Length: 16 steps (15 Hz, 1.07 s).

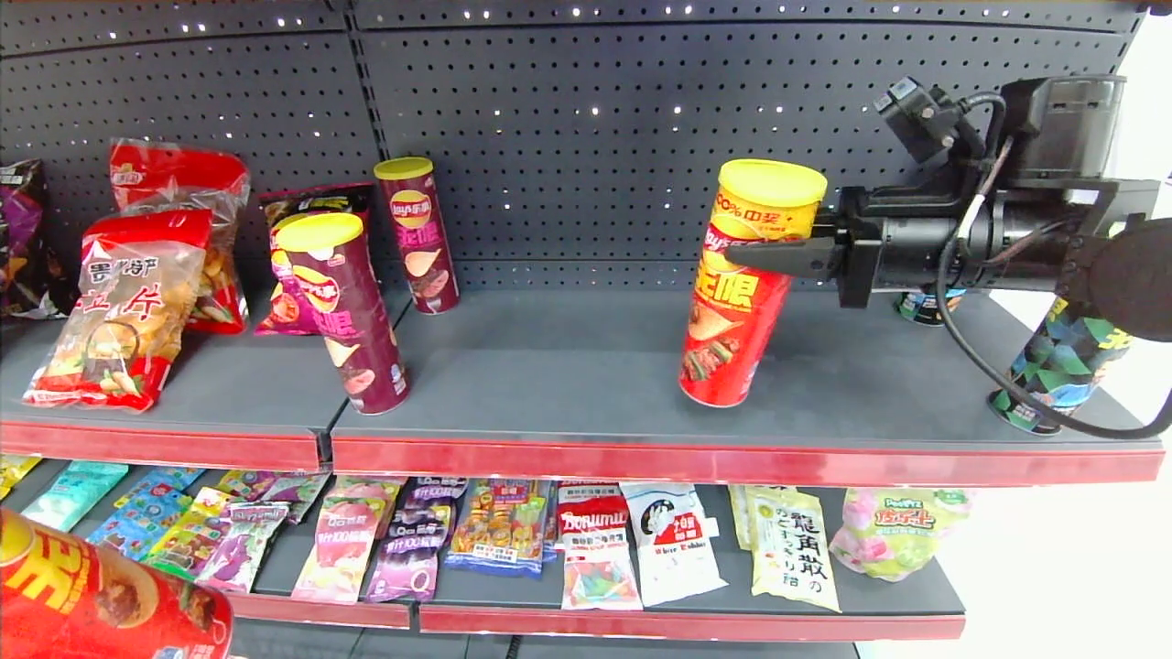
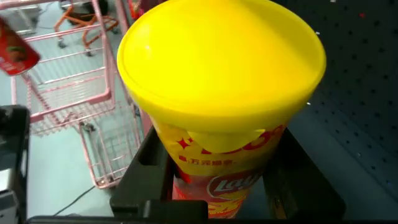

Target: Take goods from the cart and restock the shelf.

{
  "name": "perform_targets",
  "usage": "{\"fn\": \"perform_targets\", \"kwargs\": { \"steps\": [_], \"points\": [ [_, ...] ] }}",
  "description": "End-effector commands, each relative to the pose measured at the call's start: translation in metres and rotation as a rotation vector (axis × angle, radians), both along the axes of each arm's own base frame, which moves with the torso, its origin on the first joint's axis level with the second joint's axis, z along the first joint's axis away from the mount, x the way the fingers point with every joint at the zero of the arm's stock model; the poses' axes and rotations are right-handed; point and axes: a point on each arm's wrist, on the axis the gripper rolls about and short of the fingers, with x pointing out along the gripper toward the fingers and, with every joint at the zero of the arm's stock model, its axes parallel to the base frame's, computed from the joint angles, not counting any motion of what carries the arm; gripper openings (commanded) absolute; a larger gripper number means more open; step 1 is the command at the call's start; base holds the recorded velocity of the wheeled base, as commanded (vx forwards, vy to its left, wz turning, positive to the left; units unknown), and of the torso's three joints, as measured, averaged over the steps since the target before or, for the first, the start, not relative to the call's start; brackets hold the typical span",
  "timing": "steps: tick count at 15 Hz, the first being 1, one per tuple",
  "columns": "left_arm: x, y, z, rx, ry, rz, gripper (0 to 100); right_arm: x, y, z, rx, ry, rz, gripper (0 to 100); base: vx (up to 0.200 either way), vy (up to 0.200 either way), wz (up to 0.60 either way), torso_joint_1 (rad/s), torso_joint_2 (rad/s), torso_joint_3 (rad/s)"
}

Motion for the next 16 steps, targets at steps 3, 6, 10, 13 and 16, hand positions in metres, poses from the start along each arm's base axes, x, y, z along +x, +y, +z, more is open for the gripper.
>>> {"fn": "perform_targets", "kwargs": {
  "steps": [3, 6, 10, 13, 16],
  "points": [
    [0.001, 0.000, 0.000, 0.000, 0.003, -0.002, 0, 0.015, 0.006, -0.019, -0.009, 0.020, 0.097, 0, 0.000, 0.000, 0.00, 0.000, 0.00, 0.000],
    [0.001, 0.000, 0.000, 0.000, 0.003, -0.002, 0, 0.018, 0.007, -0.026, -0.004, 0.040, 0.136, 0, 0.000, 0.000, 0.00, 0.000, 0.00, 0.000],
    [0.001, 0.000, 0.000, 0.000, 0.006, -0.003, 0, 0.021, 0.007, -0.030, -0.004, 0.048, 0.144, 0, 0.000, 0.000, 0.00, 0.000, 0.00, 0.000],
    [0.002, 0.000, 0.000, 0.000, 0.008, -0.003, 0, 0.022, 0.005, -0.032, -0.007, 0.050, 0.139, 0, 0.000, 0.000, 0.00, 0.000, 0.00, 0.000],
    [0.002, 0.000, 0.000, 0.000, 0.008, -0.003, 0, 0.020, 0.002, -0.034, -0.004, 0.046, 0.177, 0, 0.000, 0.000, 0.00, 0.000, 0.00, 0.000]
  ]
}}
